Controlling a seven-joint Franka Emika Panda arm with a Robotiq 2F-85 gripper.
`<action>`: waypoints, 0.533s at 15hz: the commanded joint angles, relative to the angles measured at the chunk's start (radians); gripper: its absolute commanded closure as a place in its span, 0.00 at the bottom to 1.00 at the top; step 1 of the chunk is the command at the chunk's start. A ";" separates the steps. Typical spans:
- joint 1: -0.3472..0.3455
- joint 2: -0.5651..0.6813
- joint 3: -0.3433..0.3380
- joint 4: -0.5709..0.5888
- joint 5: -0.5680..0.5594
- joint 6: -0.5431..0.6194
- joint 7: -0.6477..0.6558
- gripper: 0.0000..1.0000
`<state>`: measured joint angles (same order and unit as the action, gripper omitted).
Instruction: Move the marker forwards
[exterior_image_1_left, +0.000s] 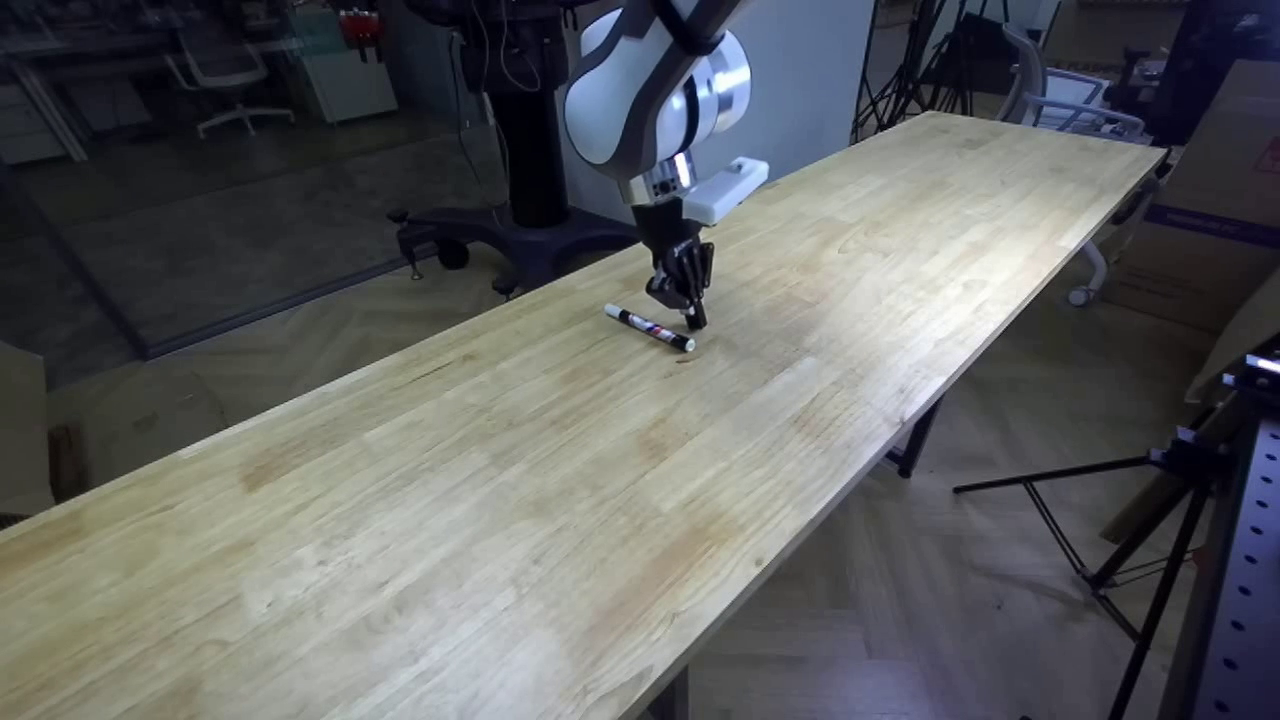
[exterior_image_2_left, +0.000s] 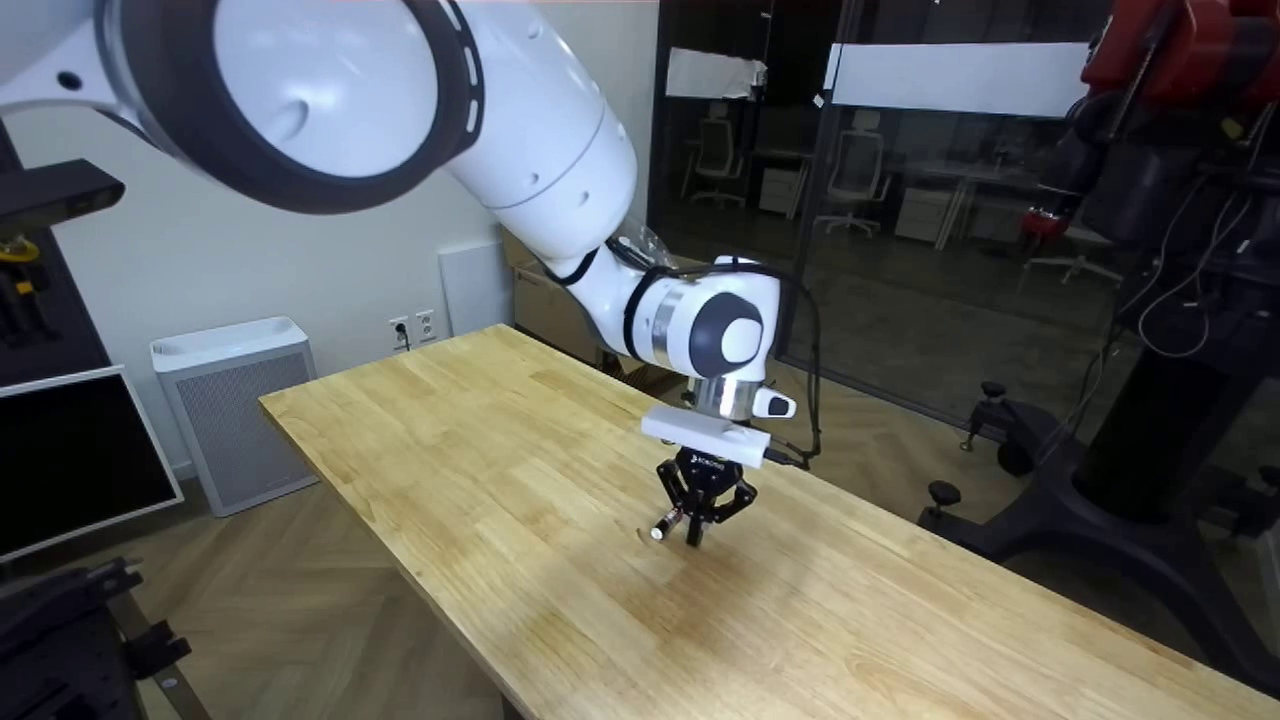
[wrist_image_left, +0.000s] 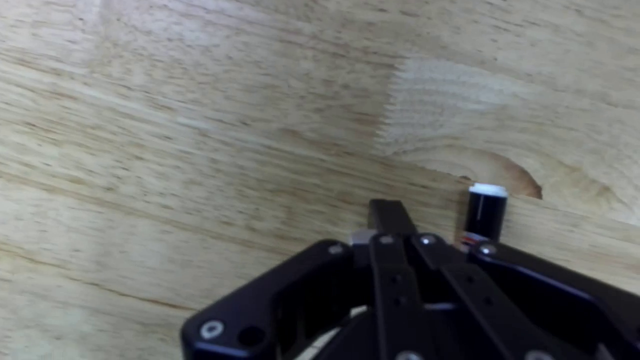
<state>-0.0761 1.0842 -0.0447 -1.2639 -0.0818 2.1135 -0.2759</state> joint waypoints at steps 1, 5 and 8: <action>0.001 0.002 0.010 0.027 -0.011 -0.011 0.022 1.00; 0.012 -0.017 0.003 0.008 -0.012 0.003 0.051 0.61; 0.019 -0.029 0.002 -0.001 -0.012 0.009 0.066 0.41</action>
<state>-0.0651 1.0783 -0.0423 -1.2569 -0.0816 2.1253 -0.2574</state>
